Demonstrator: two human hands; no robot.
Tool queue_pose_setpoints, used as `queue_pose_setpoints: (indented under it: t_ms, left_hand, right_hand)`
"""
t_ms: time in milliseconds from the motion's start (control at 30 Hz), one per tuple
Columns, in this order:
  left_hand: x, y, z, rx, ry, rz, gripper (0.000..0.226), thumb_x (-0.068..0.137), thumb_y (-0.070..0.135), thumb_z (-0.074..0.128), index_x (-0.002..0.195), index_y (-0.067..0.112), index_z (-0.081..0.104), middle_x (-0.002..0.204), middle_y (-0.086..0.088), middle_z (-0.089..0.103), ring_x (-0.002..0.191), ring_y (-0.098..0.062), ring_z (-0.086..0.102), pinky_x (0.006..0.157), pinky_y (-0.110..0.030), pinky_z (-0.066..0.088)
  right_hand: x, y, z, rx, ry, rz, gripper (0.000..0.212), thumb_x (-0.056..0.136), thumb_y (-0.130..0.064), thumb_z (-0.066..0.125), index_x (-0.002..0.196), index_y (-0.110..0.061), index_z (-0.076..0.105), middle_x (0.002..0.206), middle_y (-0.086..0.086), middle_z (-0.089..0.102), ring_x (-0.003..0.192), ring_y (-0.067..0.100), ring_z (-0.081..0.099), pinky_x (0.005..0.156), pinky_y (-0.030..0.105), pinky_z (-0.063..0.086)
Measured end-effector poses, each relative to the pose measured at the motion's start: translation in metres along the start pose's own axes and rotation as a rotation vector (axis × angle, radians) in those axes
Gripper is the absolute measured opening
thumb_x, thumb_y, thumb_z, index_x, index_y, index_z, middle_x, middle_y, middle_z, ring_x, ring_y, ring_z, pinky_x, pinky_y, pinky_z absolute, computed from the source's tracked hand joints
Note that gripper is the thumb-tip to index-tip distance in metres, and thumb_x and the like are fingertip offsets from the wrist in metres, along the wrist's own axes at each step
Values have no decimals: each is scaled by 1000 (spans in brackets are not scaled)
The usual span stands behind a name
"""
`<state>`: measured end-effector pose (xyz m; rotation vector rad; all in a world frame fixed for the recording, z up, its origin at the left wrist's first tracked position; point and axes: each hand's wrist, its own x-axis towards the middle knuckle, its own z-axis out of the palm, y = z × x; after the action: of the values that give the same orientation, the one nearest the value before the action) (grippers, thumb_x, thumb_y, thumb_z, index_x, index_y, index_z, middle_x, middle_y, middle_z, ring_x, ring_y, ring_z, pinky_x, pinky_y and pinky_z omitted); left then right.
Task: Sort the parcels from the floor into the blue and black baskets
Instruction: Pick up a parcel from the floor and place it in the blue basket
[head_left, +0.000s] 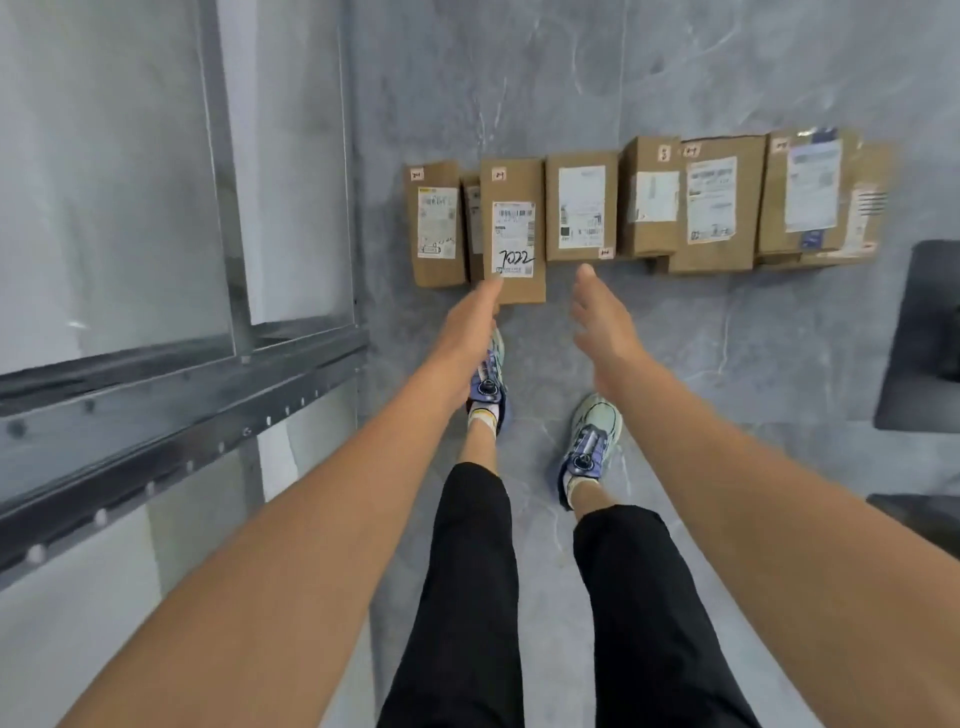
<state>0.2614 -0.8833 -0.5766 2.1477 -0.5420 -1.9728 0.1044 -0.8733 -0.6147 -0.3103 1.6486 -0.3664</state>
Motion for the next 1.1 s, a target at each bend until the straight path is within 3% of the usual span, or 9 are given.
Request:
queue_pose_setpoints:
  t_ms: [133, 367, 467, 567, 667, 767, 833, 933, 1100]
  left_hand:
    - [98, 0, 1, 65, -7, -5, 73, 97, 68, 40, 154, 24, 46, 157, 2, 48, 142, -18, 45, 118, -50, 35]
    - [206, -7, 9, 11, 4, -33, 61, 91, 68, 40, 137, 31, 58, 137, 6, 61, 123, -18, 55, 97, -43, 41]
    - [283, -46, 13, -72, 50, -53, 84, 69, 84, 42, 138, 38, 59, 141, 7, 62, 128, -23, 58, 105, -53, 45]
    - [319, -60, 16, -96, 63, -93, 97, 62, 92, 43, 147, 45, 49, 156, 8, 51, 141, -25, 48, 112, -57, 38]
    - [303, -43, 17, -134, 35, -69, 96, 68, 91, 37, 150, 41, 49, 155, 6, 52, 141, -23, 49, 116, -54, 37]
    - [276, -23, 16, -154, -27, -28, 77, 89, 79, 31, 144, 33, 58, 143, 1, 64, 126, -21, 62, 111, -47, 46]
    - [266, -22, 12, -190, -47, -18, 68, 101, 71, 27, 139, 27, 62, 137, -2, 69, 114, -18, 68, 102, -41, 52]
    - [248, -25, 1, -248, -47, -24, 67, 101, 71, 27, 138, 30, 65, 128, -3, 73, 116, -24, 70, 108, -50, 50]
    - [188, -13, -22, -305, 29, 21, 64, 103, 70, 25, 140, 34, 63, 130, 2, 73, 120, -18, 67, 109, -49, 49]
  right_hand:
    - [78, 21, 16, 16, 24, 80, 71, 105, -64, 34, 165, -27, 29, 171, -5, 31, 154, 20, 33, 125, 51, 28]
    - [168, 42, 38, 52, 52, 136, 58, 111, -50, 36, 162, -21, 36, 165, -1, 39, 150, 19, 37, 123, 41, 28]
    - [195, 48, 42, 81, 88, 182, 26, 110, -39, 42, 128, -27, 56, 132, -3, 56, 124, 14, 48, 108, 33, 32]
    - [220, 51, 50, 99, 103, 199, 13, 102, -32, 48, 92, -27, 56, 92, -8, 52, 83, 10, 45, 82, 30, 35]
    - [234, 54, 53, 114, 96, 174, 17, 100, -28, 49, 85, -25, 56, 94, -5, 55, 85, 13, 45, 84, 32, 37]
    - [234, 55, 56, 73, 70, 145, 20, 103, -27, 46, 90, -22, 61, 94, -6, 58, 85, 11, 49, 83, 29, 40]
    - [229, 57, 58, 42, 43, 115, 23, 105, -30, 46, 108, -21, 67, 105, -7, 64, 95, 9, 55, 89, 31, 41]
    - [208, 53, 67, -6, 11, 43, 36, 105, -37, 44, 138, -33, 59, 129, -14, 65, 116, 5, 56, 95, 29, 43]
    - [154, 22, 82, -47, -13, 2, 65, 103, -60, 42, 164, -47, 23, 172, -6, 22, 157, 22, 25, 126, 49, 22]
